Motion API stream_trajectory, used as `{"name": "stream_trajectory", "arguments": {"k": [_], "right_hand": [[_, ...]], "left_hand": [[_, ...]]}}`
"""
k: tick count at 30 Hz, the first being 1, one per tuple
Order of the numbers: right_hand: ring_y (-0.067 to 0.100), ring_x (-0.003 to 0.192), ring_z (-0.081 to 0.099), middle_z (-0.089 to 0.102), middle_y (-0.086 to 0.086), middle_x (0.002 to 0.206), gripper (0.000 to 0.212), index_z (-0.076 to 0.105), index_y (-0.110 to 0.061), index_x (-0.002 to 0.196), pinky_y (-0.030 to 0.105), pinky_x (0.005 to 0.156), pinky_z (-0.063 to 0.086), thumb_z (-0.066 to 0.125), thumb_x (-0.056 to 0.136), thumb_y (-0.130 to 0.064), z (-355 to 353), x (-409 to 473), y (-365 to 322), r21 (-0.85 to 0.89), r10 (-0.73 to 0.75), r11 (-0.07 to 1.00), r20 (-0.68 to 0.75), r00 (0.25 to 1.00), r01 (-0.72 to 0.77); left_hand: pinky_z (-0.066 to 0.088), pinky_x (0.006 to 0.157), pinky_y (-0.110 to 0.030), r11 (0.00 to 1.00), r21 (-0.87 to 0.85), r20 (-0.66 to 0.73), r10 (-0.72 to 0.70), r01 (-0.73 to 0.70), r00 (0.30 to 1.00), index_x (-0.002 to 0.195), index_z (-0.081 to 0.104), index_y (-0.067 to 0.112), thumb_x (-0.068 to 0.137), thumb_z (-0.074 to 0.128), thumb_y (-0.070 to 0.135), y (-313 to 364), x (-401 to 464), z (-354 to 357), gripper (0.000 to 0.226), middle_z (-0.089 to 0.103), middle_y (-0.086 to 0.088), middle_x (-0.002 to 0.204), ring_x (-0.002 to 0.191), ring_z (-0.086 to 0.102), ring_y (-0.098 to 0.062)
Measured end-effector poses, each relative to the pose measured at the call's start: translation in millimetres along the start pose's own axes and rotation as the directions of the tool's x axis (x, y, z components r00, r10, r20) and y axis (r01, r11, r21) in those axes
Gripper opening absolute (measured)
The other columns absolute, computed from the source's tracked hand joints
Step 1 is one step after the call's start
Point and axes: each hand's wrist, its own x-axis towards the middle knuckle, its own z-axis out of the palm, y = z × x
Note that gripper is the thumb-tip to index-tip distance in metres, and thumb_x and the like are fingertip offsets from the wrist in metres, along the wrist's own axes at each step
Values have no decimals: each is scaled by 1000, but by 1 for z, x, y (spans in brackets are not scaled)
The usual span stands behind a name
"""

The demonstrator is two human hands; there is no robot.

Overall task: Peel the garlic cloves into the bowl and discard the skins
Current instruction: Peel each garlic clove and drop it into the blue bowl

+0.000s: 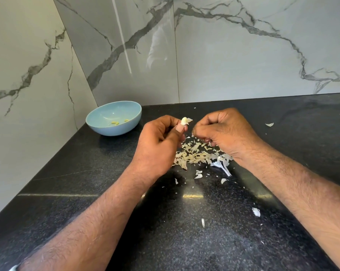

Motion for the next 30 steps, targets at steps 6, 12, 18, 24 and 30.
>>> {"name": "stream_trajectory", "arguments": {"k": [6, 12, 18, 24, 30], "right_hand": [[7, 85, 74, 80, -5, 97, 19, 80, -20, 107, 20, 71, 58, 79, 91, -12, -14, 0, -11, 67, -207, 977, 105, 973, 201], [7, 80, 75, 79, -11, 88, 4, 82, -22, 94, 34, 75, 65, 82, 91, -25, -4, -1, -5, -112, -327, 937, 51, 944, 331], [13, 79, 75, 77, -8, 83, 8, 79, -20, 96, 44, 73, 66, 72, 98, -17, 7, 1, 0, -101, -258, 960, 62, 964, 263], [16, 72, 74, 77, 1, 86, 12, 77, -16, 100, 31, 59, 63, 66, 102, -12, 11, 0, 0, -11, -154, 988, 54, 987, 155], [34, 77, 74, 77, 1, 85, 23, 77, -24, 93, 57, 65, 63, 63, 103, -9, 20, 0, 2, -40, -79, 996, 50, 996, 81]], "left_hand": [[42, 51, -32, 983, 183, 40, -17, 9, 999, 91, 70, 19, 106, 65, 23, -3, 2, -4, 16, 64, -3, 65, 55, 46, -14], [44, 48, -22, 966, 244, 19, 82, -84, 996, 86, 76, 18, 100, 70, 14, 4, -1, -3, 16, 66, 2, 62, 50, 48, -5], [43, 49, -19, 984, 176, -46, 45, -37, 998, 82, 79, 15, 95, 71, 12, 5, -3, -1, 15, 63, 7, 57, 48, 47, -2], [47, 56, -36, 997, 69, -51, -35, 38, 998, 78, 79, 16, 94, 74, 14, 4, -1, -1, 17, 68, -6, 62, 55, 52, -21], [54, 54, -47, 993, 113, -49, -30, 36, 998, 77, 79, 21, 92, 72, 16, 6, -3, 5, 17, 71, -10, 67, 58, 54, -25]]}}
